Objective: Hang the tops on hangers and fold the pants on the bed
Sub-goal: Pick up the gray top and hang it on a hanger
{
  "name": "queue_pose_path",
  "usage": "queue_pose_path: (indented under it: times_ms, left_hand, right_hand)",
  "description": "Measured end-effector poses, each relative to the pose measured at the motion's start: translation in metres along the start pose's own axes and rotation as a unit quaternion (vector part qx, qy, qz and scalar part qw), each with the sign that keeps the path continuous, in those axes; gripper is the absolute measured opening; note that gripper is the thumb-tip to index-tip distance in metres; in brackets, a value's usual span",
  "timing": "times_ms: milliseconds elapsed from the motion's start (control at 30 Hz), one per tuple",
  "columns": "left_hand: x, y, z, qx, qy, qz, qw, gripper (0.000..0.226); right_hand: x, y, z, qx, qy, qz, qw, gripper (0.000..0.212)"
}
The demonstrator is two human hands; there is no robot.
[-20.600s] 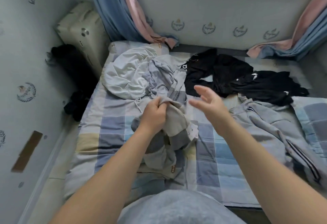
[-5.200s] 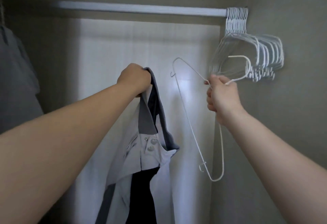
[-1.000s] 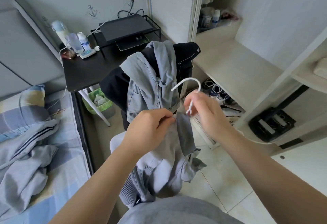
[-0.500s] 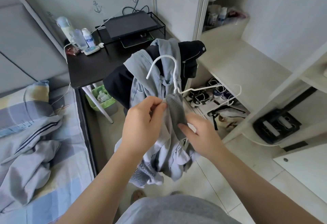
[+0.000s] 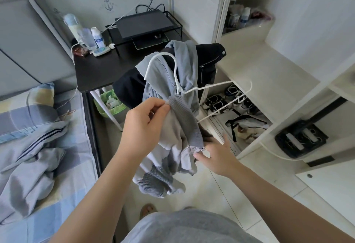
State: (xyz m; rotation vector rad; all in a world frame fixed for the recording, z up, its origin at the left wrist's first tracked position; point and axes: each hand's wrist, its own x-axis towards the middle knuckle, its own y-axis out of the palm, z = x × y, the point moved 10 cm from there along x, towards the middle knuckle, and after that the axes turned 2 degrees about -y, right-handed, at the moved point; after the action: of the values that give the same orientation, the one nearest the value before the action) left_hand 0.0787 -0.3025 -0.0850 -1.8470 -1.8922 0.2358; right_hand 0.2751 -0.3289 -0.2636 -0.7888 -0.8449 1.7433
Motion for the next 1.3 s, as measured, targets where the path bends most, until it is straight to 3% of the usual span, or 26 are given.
queue_pose_path:
  times_ms: [100, 300, 433, 667, 800, 867, 967, 1133, 1200, 1300]
  left_hand:
    - [0.000, -0.007, 0.010, 0.033, 0.000, 0.023, 0.999, 0.013]
    - [0.001, -0.033, 0.033, 0.074, 0.004, 0.053, 0.996, 0.016]
    - [-0.003, -0.034, 0.044, 0.067, -0.016, 0.103, 0.992, 0.015]
    - [-0.003, -0.042, 0.056, 0.137, -0.051, 0.133, 0.980, 0.039]
    - [-0.008, -0.023, 0.064, 0.202, -0.068, 0.177, 0.961, 0.032]
    - [-0.008, -0.011, 0.064, 0.239, -0.072, 0.181, 0.951, 0.019]
    - [-0.015, 0.021, 0.060, 0.285, -0.068, 0.216, 0.931, 0.021]
    - [-0.016, 0.019, 0.047, 0.214, -0.068, 0.077, 0.971, 0.021]
    - [-0.016, 0.024, 0.041, 0.174, -0.044, 0.088, 0.980, 0.019]
    - [-0.017, 0.037, 0.029, 0.165, 0.004, 0.111, 0.980, 0.017]
  right_hand:
    - [0.002, -0.017, -0.013, -0.093, -0.013, -0.048, 0.994, 0.033]
    - [-0.003, -0.066, -0.037, -0.149, -0.020, -0.126, 0.980, 0.026]
    - [0.005, -0.085, -0.041, -0.105, -0.020, -0.130, 0.986, 0.027]
    - [0.009, -0.120, -0.023, 0.033, -0.035, -0.131, 0.990, 0.028]
    - [0.011, -0.145, -0.011, 0.038, -0.020, -0.161, 0.986, 0.022]
    - [0.010, -0.157, 0.008, 0.040, -0.045, -0.167, 0.984, 0.020]
    - [0.009, -0.169, 0.048, 0.064, -0.094, -0.157, 0.981, 0.017]
    - [0.014, -0.166, 0.073, 0.036, -0.061, -0.047, 0.996, 0.021]
    - [0.012, -0.159, 0.082, 0.032, -0.066, -0.019, 0.997, 0.018]
    - [0.000, -0.161, 0.120, 0.091, -0.151, -0.078, 0.981, 0.010]
